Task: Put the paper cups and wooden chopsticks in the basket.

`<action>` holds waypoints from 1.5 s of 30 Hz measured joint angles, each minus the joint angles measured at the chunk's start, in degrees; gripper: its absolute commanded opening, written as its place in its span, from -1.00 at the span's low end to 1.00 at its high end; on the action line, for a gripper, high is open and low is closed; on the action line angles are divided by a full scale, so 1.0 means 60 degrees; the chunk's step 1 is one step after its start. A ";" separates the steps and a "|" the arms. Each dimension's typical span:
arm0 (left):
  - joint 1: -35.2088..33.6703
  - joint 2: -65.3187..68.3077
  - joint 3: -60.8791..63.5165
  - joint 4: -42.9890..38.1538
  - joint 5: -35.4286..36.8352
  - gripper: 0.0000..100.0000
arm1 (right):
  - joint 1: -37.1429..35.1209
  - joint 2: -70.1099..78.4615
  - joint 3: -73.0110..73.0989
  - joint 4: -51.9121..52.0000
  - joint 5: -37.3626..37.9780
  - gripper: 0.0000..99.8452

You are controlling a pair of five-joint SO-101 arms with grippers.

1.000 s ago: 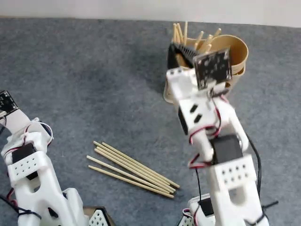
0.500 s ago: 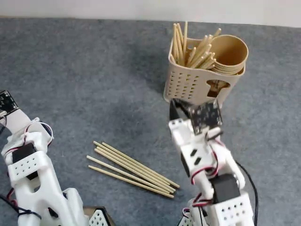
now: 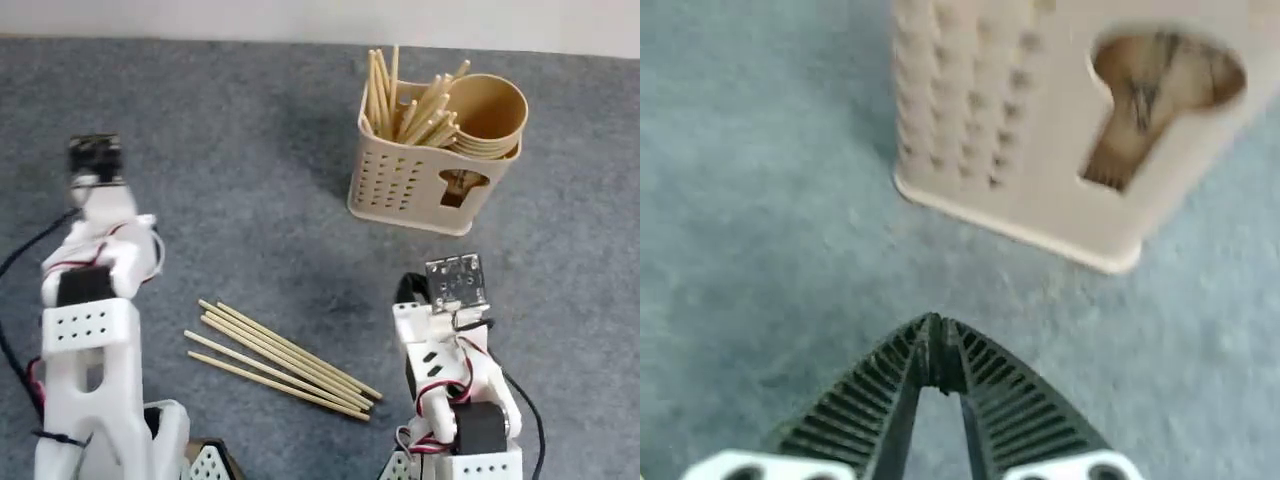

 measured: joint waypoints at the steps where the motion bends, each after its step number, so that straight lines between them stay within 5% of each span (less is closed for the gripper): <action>1: 0.0249 0.0000 -0.0147 0.0220 -0.0293 -0.98 | 0.0117 -0.0059 0.0059 0.0132 0.0000 -0.99; 6: 0.1553 0.0000 -0.0645 0.1245 -0.2095 -0.96 | 0.0659 -0.0044 0.0322 0.0982 0.0000 -0.99; 12: 0.3355 0.0000 -0.0674 0.2491 -0.4249 -0.70 | 0.1319 -0.0044 0.1143 0.1407 0.0000 -0.99; 30: 0.7751 0.0029 0.0308 0.3985 -0.5055 -0.70 | 0.3165 -0.0044 0.1802 0.1407 0.0000 -0.99; 45: 0.8454 0.5670 -0.0879 0.2842 -0.5055 -0.71 | 0.3165 -0.0044 0.1802 0.0586 0.0000 -0.99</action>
